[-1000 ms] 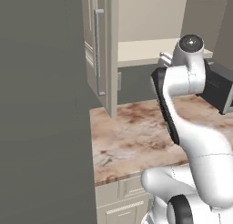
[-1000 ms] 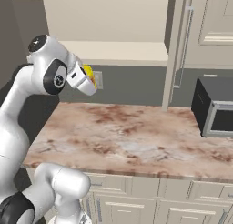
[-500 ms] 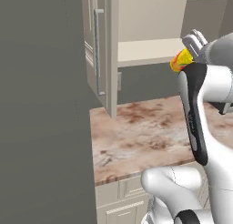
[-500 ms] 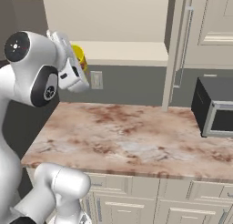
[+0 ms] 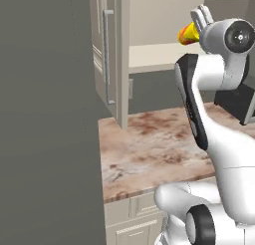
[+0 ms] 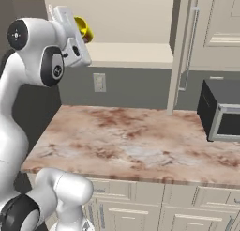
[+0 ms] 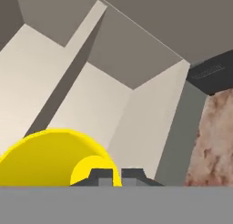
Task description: Move the cup from next to the sink to the open cabinet. Then, move the bowl with the bell pepper to the fridge to clear the area for faucet cleaning.
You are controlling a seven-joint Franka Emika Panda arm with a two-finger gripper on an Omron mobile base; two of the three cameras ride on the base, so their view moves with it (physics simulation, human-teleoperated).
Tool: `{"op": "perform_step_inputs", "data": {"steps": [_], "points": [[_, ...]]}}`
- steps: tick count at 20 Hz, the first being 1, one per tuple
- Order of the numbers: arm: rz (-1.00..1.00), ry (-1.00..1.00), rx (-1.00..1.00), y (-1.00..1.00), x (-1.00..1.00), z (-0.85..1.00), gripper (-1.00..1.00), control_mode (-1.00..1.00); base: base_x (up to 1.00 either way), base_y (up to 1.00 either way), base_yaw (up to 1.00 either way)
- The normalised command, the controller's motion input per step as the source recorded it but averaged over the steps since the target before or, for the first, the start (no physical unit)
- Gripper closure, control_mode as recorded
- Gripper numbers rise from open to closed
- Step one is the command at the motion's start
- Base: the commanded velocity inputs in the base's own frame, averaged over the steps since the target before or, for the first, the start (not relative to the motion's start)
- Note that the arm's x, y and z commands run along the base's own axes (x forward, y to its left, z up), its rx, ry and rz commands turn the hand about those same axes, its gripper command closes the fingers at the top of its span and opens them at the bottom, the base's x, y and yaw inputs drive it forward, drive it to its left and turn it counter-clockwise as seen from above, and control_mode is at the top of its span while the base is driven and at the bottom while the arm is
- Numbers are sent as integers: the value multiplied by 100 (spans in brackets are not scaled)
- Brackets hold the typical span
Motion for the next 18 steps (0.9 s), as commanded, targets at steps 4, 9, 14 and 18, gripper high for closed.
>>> {"op": "perform_step_inputs", "data": {"steps": [4, 9, 14, 18], "points": [[1, 29, 10, 10, 55, 7, 100, -100, 0, 0, 0], [3, 27, 0, 2, 9, -17, 100, -100, 0, 0, 0], [0, 0, -4, 4, 0, -26, 100, -100, 0, 0, 0], [0, 7, -1, 9, 4, -56, 100, -100, 0, 0, 0]]}}
